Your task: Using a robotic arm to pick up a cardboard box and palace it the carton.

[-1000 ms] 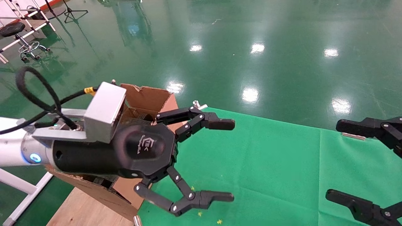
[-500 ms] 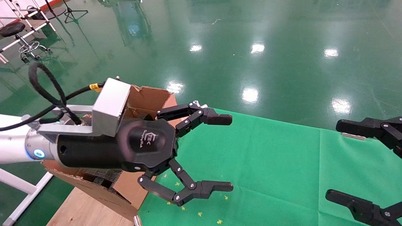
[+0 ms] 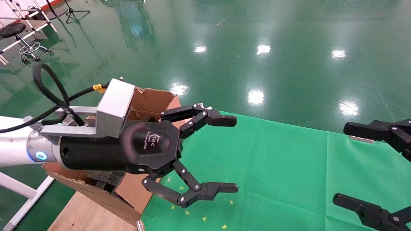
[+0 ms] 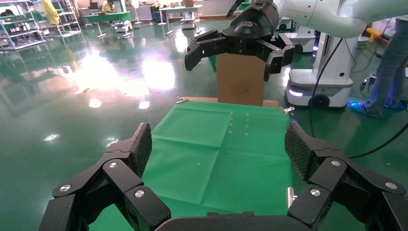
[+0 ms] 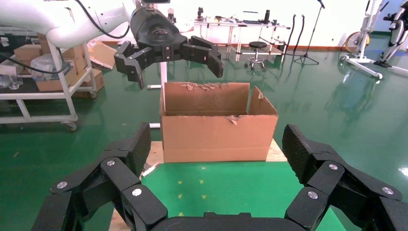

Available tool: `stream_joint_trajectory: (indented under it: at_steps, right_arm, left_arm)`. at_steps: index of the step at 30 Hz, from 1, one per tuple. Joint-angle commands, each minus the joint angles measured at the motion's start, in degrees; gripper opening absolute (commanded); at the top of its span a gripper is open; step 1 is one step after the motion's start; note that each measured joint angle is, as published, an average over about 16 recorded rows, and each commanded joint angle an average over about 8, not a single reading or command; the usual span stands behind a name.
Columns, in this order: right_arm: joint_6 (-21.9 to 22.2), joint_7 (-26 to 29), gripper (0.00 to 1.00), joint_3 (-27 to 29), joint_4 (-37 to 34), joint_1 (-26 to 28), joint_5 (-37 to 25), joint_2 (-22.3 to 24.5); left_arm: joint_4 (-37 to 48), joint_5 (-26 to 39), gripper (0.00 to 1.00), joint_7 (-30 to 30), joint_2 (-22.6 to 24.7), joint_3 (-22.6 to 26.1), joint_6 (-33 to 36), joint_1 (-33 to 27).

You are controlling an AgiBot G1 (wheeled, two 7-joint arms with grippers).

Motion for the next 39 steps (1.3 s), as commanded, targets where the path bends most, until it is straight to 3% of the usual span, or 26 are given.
stream_joint_trajectory:
  at_steps: [1, 39]
  right_arm:
    - [0.0, 0.0, 1.00, 0.0, 0.0, 0.0, 0.0, 0.0]
    - [0.0, 0.0, 1.00, 0.0, 0.0, 0.0, 0.0, 0.0]
  left_arm:
    - [0.0, 0.0, 1.00, 0.0, 0.0, 0.0, 0.0, 0.0]
    - [0.2, 0.2, 1.00, 0.0, 0.0, 0.1, -0.1, -0.2]
